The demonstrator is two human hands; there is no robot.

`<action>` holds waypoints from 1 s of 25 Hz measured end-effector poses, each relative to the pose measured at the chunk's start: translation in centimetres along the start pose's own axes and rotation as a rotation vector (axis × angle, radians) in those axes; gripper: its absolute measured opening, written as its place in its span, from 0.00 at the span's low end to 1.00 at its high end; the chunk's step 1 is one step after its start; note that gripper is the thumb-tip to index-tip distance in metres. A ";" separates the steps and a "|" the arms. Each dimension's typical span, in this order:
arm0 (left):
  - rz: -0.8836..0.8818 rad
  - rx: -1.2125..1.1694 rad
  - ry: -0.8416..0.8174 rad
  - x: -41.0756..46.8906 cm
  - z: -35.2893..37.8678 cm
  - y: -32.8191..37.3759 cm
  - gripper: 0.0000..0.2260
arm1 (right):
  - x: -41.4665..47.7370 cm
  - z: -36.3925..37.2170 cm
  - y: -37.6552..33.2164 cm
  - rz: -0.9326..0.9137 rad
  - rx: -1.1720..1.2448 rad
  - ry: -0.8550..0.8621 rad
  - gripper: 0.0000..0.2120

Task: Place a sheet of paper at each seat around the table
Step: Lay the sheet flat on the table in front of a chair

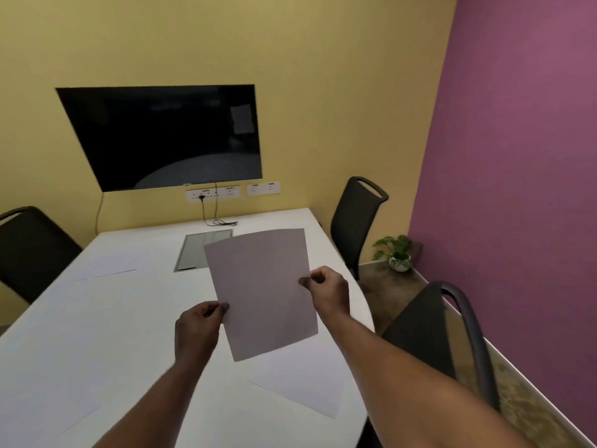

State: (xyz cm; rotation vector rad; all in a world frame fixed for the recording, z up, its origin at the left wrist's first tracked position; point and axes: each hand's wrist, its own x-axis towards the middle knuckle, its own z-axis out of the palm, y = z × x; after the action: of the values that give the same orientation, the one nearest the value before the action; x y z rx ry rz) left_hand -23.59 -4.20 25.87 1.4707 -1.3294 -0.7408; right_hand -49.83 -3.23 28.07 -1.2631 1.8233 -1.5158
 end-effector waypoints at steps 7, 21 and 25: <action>0.044 0.001 0.045 -6.4 11.8 5.8 0.03 | 4.1 -14.2 3.8 -0.022 0.023 -0.014 0.10; 0.064 -0.057 0.005 -7.2 30.1 12.4 0.05 | 13.9 -28.4 11.2 0.002 0.056 0.002 0.09; 0.058 -0.073 0.046 -4.0 36.4 12.3 0.08 | 20.6 -29.6 14.3 0.001 0.075 -0.023 0.07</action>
State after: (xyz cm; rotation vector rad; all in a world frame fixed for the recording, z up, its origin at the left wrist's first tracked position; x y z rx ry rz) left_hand -61.93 -8.85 24.52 1.3779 -1.2913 -0.7074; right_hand -88.55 -5.78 27.64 -1.2392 1.7355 -1.5481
